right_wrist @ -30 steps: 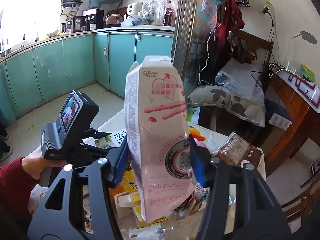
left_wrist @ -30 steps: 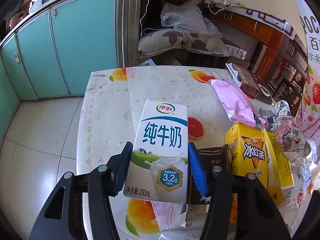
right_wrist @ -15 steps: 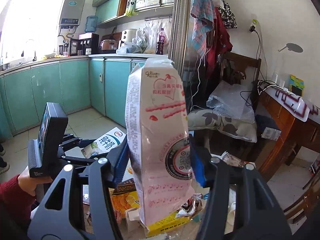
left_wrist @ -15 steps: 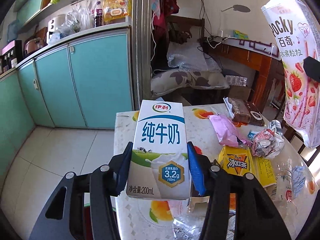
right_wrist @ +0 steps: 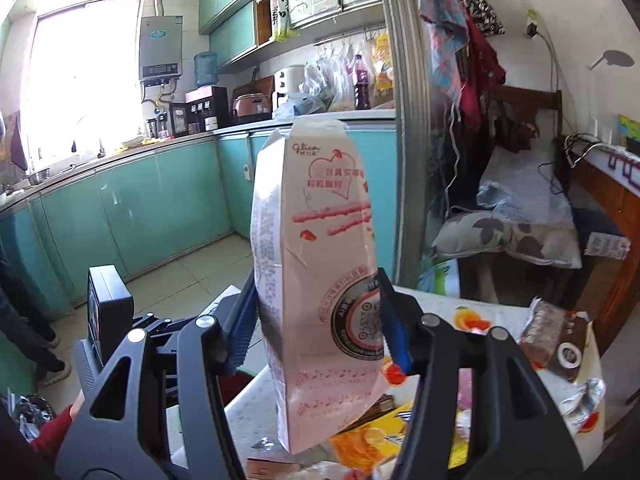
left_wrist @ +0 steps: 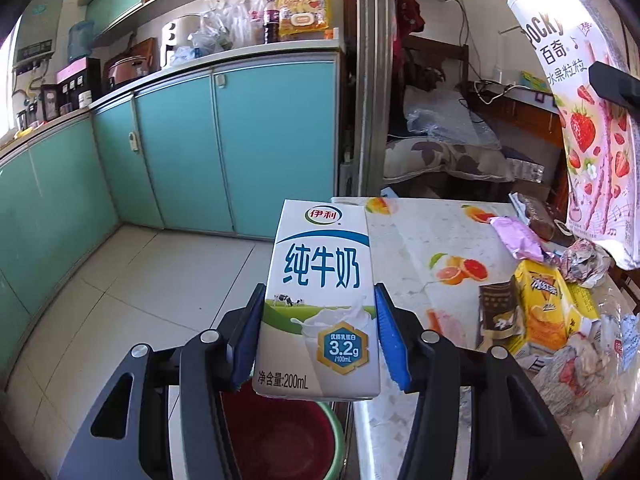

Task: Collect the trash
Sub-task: 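Carry both items over the red bin and open both tools to drop them, then grasp the clear plastic bag with the left tool while the right tool grasps crumpled foil wrapper, then carry the bag and foil wrapper over the red bin and open both tools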

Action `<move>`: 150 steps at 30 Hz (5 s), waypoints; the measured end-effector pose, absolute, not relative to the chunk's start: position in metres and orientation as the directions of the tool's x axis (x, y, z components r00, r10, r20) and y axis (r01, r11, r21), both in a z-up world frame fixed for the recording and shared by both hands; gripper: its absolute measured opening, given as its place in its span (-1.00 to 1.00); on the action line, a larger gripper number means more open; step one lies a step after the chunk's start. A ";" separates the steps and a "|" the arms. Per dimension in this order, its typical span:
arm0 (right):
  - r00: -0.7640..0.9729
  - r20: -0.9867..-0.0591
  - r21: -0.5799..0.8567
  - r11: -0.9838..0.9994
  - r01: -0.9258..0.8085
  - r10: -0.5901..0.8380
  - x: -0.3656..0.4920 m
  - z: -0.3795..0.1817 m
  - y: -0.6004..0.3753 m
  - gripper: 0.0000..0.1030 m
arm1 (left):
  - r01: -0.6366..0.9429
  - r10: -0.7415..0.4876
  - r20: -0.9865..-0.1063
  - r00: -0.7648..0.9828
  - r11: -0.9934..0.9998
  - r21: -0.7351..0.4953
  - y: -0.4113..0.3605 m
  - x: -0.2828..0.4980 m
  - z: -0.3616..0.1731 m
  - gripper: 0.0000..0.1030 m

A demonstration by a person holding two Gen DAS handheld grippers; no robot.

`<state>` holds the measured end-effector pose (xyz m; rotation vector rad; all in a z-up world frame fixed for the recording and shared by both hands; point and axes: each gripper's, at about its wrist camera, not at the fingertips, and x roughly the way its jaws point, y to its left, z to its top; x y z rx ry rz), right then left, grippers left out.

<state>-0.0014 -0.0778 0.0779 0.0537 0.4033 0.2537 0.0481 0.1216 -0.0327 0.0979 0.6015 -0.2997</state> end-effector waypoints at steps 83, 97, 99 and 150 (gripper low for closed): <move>0.640 -0.734 0.126 0.972 -0.200 0.228 -0.059 -0.042 -0.093 -0.28 | 0.568 -0.581 -0.613 0.535 0.784 -0.248 0.055 0.024 -0.057 -0.73; 0.723 -0.661 0.059 0.974 -0.219 0.203 -0.075 -0.010 -0.085 -0.56 | 0.518 -0.533 -0.618 0.578 0.825 -0.226 0.064 0.028 -0.058 -0.72; 0.731 -0.652 0.066 0.975 -0.213 0.204 -0.076 -0.007 -0.084 -0.56 | 0.519 -0.533 -0.618 0.578 0.824 -0.225 0.065 0.028 -0.057 -0.72; 0.700 -0.580 0.133 0.896 -0.424 0.418 0.009 0.014 0.023 -0.55 | 0.117 -0.292 -0.643 0.708 0.947 -0.300 0.231 0.054 -0.079 -0.68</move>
